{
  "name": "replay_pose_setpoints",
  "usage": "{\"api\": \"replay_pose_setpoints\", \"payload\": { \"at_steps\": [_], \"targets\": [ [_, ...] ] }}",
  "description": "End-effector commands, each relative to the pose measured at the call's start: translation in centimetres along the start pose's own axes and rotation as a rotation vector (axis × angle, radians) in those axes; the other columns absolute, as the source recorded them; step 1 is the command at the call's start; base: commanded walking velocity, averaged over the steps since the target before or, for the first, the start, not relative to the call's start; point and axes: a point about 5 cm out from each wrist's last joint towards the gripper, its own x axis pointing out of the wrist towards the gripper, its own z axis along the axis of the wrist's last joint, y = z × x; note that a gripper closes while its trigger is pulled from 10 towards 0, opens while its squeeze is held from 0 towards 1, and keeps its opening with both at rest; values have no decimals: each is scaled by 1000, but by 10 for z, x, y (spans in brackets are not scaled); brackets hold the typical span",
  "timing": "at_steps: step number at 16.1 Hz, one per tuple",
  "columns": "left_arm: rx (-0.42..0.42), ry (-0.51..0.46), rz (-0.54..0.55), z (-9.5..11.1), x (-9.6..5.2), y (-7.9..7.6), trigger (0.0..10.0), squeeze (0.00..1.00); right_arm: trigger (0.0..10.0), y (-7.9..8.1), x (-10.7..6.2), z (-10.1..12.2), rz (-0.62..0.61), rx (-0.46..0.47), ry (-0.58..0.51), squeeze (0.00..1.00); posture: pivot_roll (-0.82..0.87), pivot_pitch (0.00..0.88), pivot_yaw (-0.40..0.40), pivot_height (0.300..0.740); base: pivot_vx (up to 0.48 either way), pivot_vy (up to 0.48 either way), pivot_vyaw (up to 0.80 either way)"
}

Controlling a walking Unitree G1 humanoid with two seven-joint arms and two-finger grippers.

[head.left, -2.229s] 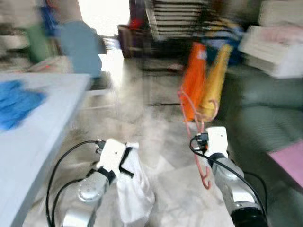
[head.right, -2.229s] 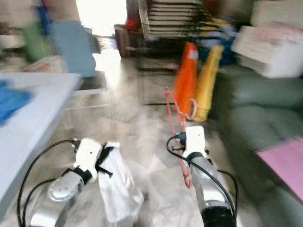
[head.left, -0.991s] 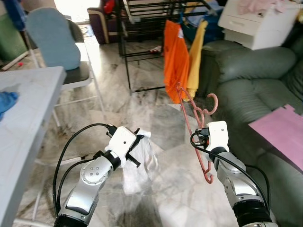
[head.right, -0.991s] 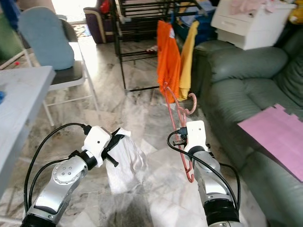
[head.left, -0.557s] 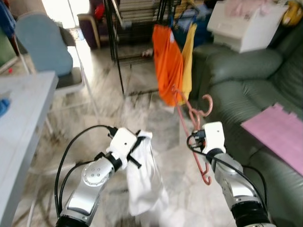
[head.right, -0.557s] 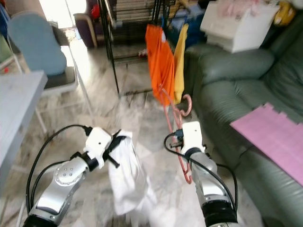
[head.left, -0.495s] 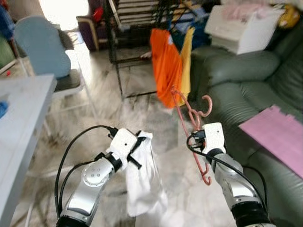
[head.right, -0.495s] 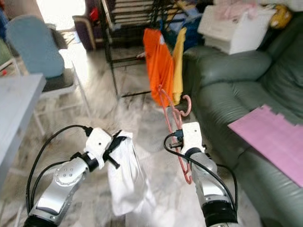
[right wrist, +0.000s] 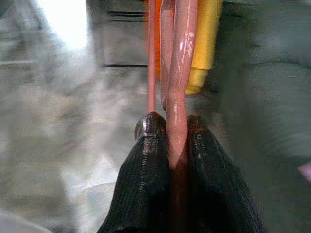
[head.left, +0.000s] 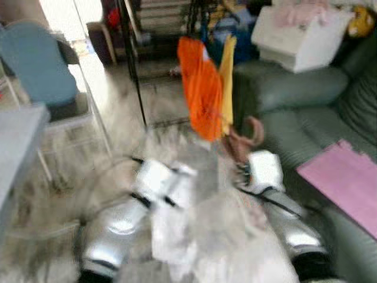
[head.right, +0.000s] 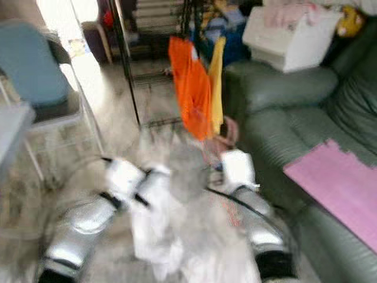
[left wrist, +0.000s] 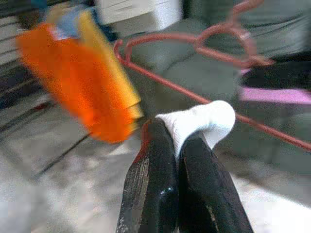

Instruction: Hang hanger

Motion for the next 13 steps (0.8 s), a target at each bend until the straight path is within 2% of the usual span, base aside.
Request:
{"api": "replay_pose_setpoints", "payload": {
  "at_steps": [1, 5, 13],
  "targets": [
    [33, -24, 25, 7, -4, 13, 10000, 0, 10000, 10, 4, 12, 25, 0, -49, 0, -66, 0, -1, 740, 428, 0, 0],
    [29, -12, 21, 4, -3, 11, 10000, 0, 10000, 10, 5, 13, 29, -4, -52, 0, -66, 0, -2, 740, 329, 335, 0],
    [26, 1, 4, 1, -3, 6, 10000, 0, 10000, 12, 4, 11, 31, -6, -48, 0, -62, 0, -1, 740, 0, 461, 0]
  ]
}}
